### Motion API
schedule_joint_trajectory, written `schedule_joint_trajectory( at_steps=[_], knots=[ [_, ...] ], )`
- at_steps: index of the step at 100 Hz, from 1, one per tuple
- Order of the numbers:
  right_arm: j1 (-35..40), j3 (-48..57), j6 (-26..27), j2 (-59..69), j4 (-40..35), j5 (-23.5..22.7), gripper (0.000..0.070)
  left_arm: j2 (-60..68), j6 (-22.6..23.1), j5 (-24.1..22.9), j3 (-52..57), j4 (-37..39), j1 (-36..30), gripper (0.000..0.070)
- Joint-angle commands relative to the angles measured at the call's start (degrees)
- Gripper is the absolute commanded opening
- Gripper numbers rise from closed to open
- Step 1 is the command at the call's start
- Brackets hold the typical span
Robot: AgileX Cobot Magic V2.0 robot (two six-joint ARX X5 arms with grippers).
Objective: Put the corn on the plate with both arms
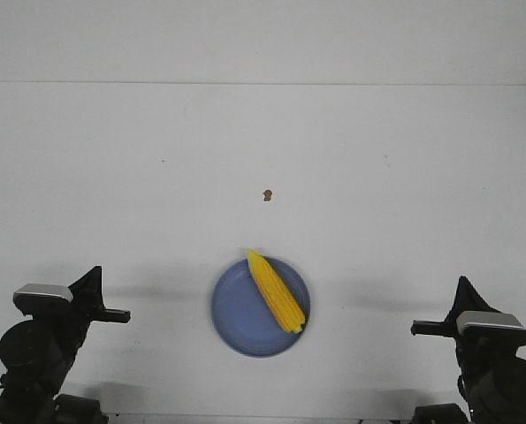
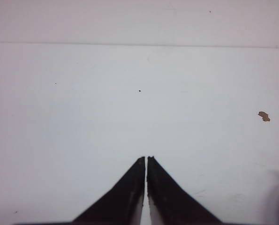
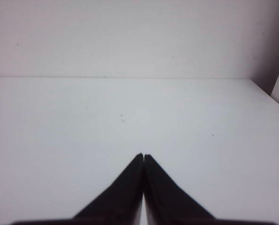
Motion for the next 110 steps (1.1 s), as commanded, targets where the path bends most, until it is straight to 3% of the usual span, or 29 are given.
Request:
schedule_joint_trajectory(
  at_steps=[1,81,110],
  knots=[
    [0.0,0.6,-0.2,0.2,0.6,0.1,0.0,0.0,-0.2,-0.3,0.6,0.5,0.0,0.0015],
    [0.0,0.6,-0.2,0.2,0.6,0.1,0.0,-0.2,0.6,-0.4,0.6,2.0,0.0,0.0015],
    [0.0,0.6,-0.2,0.2,0.6,0.1,0.0,-6.8,1.0,-0.4,-9.7,16.0,0.0,0.0015]
  ],
)
